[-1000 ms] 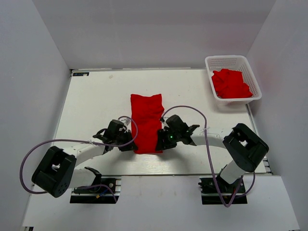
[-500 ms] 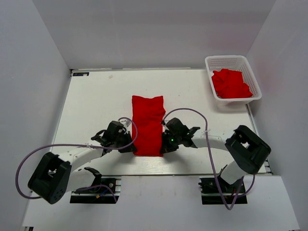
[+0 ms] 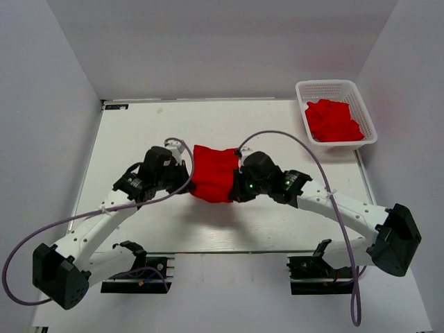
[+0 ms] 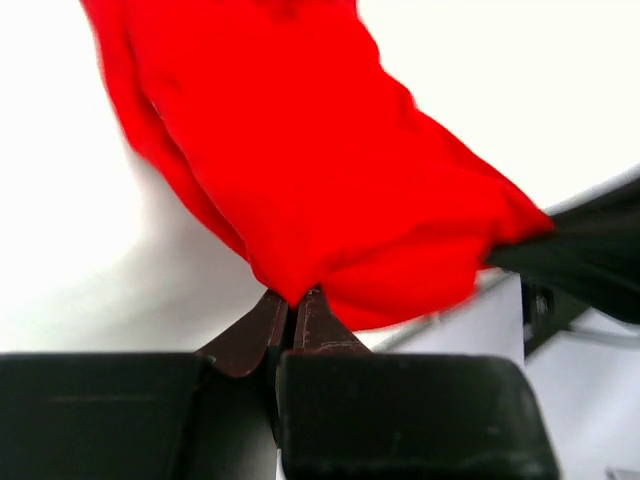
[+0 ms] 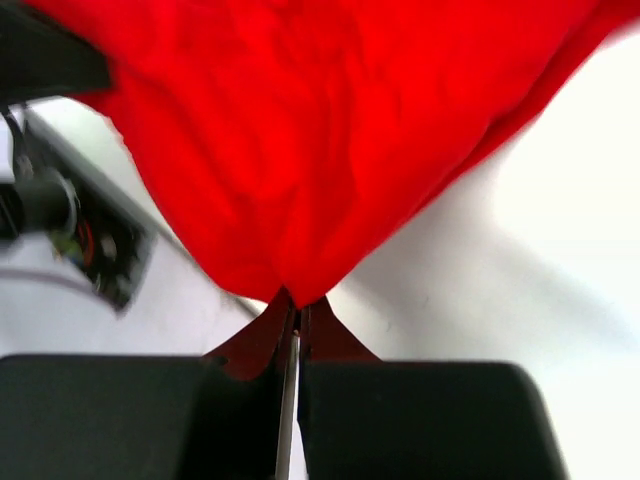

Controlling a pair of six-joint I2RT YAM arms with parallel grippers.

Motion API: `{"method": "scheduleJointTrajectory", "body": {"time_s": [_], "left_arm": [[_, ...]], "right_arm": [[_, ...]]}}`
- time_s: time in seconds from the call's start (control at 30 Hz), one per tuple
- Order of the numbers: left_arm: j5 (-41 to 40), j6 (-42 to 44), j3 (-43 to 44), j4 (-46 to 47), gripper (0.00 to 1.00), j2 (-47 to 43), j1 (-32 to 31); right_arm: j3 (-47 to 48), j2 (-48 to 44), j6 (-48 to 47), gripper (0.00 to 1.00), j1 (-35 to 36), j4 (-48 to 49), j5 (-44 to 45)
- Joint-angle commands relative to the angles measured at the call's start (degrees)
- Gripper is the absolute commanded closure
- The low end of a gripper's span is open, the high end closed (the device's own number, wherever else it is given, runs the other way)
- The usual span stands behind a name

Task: Fold and stack the t-shirts
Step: Grab one side of the 2/3 rectangular tshirt with both arms

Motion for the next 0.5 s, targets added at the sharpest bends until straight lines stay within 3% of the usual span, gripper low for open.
{"method": "scheduleJointTrajectory", "body": {"time_s": [0.0, 0.23, 0.47], "left_arm": [[-6.81, 4.09, 8.55, -2.14, 1.0, 4.37, 0.88], [-8.66, 5.95, 20.35, -0.47, 1.0, 20.63, 2.02], [-9.72, 7.79, 30.8, -0.74, 1.0, 33.37, 4.84]], "right_arm": [[7.33, 2.13, -4.8, 1.0, -0.96, -6.96, 9.82], [19.72, 11.02, -10.07, 1.0, -6.14, -7.76, 14.22], [22.89, 17.62, -12.8, 1.0, -14.3, -2.94, 10.54]]}}
